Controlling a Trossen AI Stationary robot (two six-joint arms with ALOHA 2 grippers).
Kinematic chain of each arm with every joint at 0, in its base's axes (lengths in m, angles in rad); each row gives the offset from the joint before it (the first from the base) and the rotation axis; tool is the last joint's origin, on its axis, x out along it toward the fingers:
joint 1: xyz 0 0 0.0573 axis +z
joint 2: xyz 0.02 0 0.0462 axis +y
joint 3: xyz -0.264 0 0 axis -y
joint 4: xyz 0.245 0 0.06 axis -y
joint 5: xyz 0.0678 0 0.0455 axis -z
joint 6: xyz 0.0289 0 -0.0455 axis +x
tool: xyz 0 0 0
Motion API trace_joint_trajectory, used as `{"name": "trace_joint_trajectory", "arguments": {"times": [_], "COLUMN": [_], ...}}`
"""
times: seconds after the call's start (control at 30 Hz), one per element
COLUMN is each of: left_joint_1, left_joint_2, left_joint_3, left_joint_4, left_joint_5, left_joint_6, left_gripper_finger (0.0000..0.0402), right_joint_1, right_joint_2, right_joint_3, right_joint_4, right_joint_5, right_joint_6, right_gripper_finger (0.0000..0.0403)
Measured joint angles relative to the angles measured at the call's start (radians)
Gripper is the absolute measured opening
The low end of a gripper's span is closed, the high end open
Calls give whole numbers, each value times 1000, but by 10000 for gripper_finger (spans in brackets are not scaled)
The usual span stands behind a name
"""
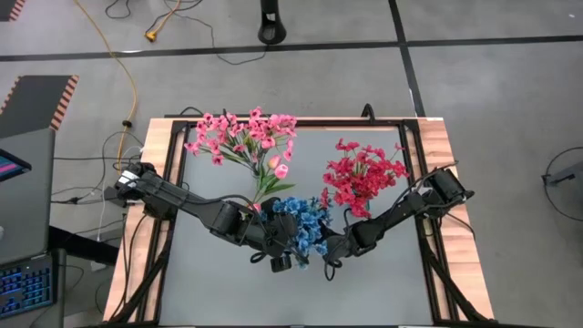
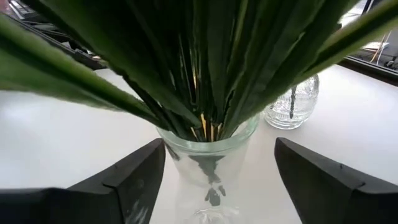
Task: Sort flowers into vase by color
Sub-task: Put the blue flowers into the bottom transparent vase
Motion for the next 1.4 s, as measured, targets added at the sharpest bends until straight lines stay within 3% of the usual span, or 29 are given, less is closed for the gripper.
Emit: {"name": "trace_joint_trajectory", "arguments": {"times": [0.23,0.8,1.03,1.23,1.4], "left_joint_1": [0,0,0,0,0], "left_joint_2": [0,0,0,0,0], "left_joint_3": [0,0,0,0,0], "left_joint_4": [0,1,3,3,2], "left_joint_5": [0,10,10,9,7], "left_joint_6": [-1,2,-5,-6,-6], "left_gripper_finger": [206,206,206,206,206], "right_joint_1": [-5,30,74,68,50], "right_joint_2": [0,1,1,1,1], "right_joint_3": [0,11,42,52,53], "right_joint_4": [1,0,-4,-9,-11], "right_joint_5": [0,14,137,134,103], "right_joint_6": [0,0,-65,-79,-79], "right_gripper_finger": [293,279,249,216,213]}}
